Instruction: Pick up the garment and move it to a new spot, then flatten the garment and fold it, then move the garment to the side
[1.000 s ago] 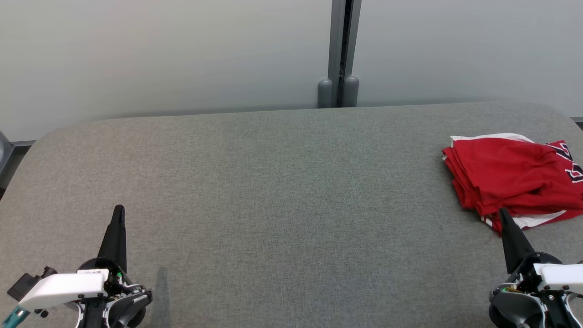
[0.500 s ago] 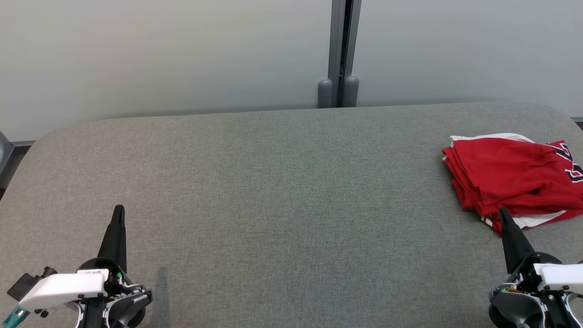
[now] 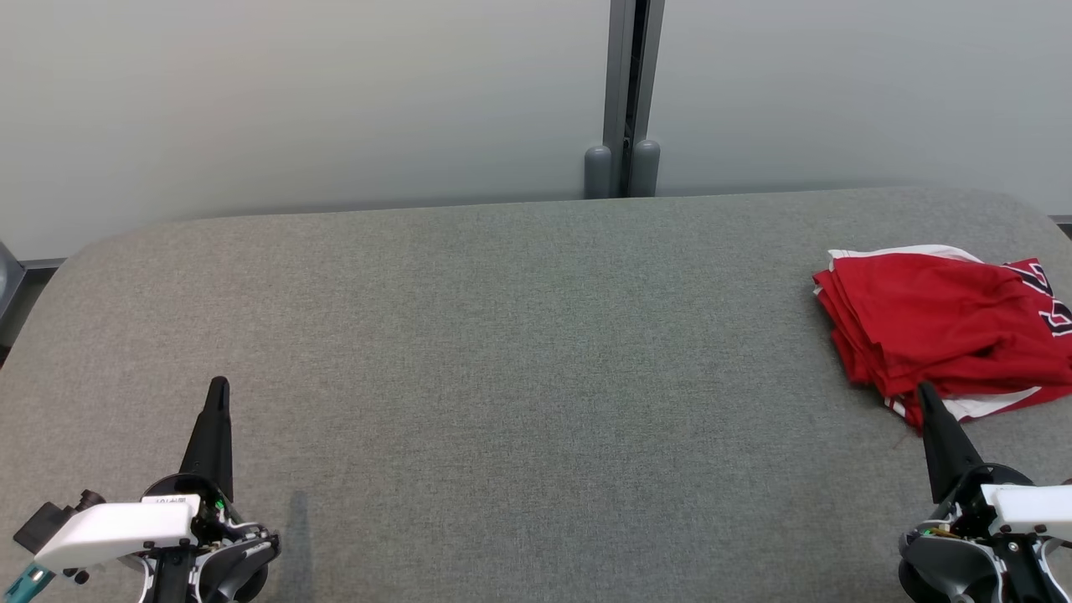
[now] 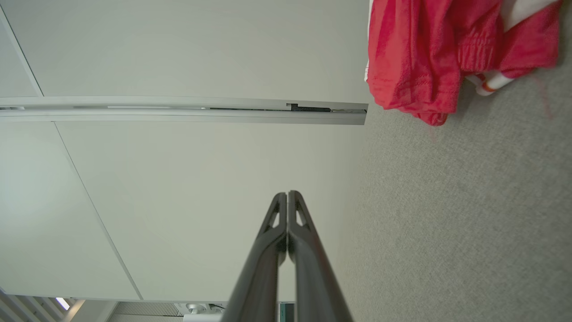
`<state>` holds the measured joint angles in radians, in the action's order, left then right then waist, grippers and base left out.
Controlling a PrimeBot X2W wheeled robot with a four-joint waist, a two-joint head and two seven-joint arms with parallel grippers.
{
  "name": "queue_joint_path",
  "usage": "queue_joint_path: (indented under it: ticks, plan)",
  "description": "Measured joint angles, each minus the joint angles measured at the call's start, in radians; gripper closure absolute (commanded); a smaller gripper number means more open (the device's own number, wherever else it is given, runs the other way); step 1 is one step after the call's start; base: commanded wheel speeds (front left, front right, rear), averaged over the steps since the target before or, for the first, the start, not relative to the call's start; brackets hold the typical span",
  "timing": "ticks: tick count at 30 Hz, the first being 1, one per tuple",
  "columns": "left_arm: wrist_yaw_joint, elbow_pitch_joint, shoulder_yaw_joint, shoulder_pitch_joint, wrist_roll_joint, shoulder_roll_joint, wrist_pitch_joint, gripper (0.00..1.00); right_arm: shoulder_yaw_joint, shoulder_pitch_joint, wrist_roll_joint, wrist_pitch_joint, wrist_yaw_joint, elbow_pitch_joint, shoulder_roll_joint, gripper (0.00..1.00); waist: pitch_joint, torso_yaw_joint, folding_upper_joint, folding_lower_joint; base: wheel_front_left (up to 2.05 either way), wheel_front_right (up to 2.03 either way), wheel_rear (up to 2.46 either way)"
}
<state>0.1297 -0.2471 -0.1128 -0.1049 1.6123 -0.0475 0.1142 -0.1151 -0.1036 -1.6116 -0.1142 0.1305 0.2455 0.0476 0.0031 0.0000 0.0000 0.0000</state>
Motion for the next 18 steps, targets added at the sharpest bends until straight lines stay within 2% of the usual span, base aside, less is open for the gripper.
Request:
queue_joint_path:
  ticks: [18]
  plan:
    - [0.0, 0.0, 0.0, 0.0, 0.0, 0.0, 0.0, 1.0, 0.0, 0.0, 0.0, 0.0, 0.0, 0.0, 0.0, 1.0, 0.0, 0.0, 0.0, 0.0, 0.0, 0.0, 0.0]
